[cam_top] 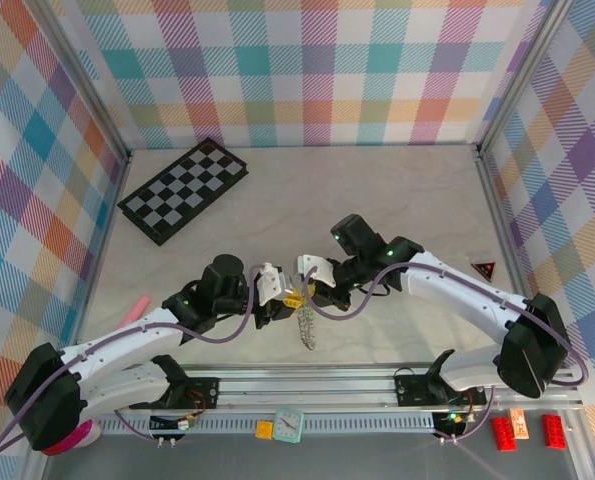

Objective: Put the keys on the keyring

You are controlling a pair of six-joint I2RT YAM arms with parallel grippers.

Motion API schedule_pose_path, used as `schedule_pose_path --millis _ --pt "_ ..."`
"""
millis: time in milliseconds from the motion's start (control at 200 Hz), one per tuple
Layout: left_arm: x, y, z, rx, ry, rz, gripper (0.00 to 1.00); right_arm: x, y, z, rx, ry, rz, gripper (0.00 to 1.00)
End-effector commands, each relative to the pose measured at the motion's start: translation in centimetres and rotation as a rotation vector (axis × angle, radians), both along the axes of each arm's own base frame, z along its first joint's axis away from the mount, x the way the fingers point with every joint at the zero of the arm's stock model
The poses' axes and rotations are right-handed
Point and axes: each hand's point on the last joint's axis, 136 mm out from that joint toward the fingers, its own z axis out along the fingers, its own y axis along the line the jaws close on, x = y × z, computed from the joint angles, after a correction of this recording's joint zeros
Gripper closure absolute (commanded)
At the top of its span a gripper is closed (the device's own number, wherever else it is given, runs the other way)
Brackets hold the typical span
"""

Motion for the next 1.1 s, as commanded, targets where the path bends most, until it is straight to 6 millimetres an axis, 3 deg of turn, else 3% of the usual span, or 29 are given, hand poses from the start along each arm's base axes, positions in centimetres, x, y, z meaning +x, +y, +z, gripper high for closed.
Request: schedule_pose_path --millis 0,140,195,285,380,735,1095 --pt "0.0 -0.5 1.4 -0.032 -0.033 -0.027 0.85 -0.6 0.7 1.4 0.032 -0.019 0.056 1.0" --pt "-0.2 -0.5 1.4 -0.033 -0.036 -0.032 1.0 -0.7 0.8 1.7 0.045 -0.015 0.059 1.0" --pt "-0.2 -0.4 1.4 -0.033 -0.036 -0.034 1.0 -0.8 0.8 2.1 0.065 -0.018 0.054 1.0" --pt "-0.2 -0.4 1.5 -0.044 -0.044 -0.027 1.0 -0.7 0.6 2.6 0.114 -0.023 0.013 0.67" --pt "0.0 -0.3 2.2 -0.116 -0.059 0.002 1.0 -0.3 -0.2 2.5 0.153 -0.01 -0.059 0.55" --pt "0.1 0.4 2.7 -0.247 -0.119 0.057 1.0 0.8 -1.5 1.4 0.215 0.004 -0.258 0.56" --pt "-0.3 0.2 2.8 -0.252 -0.124 0.035 1.0 0.1 -0.2 2.3 0.289 0.066 -0.202 0.63"
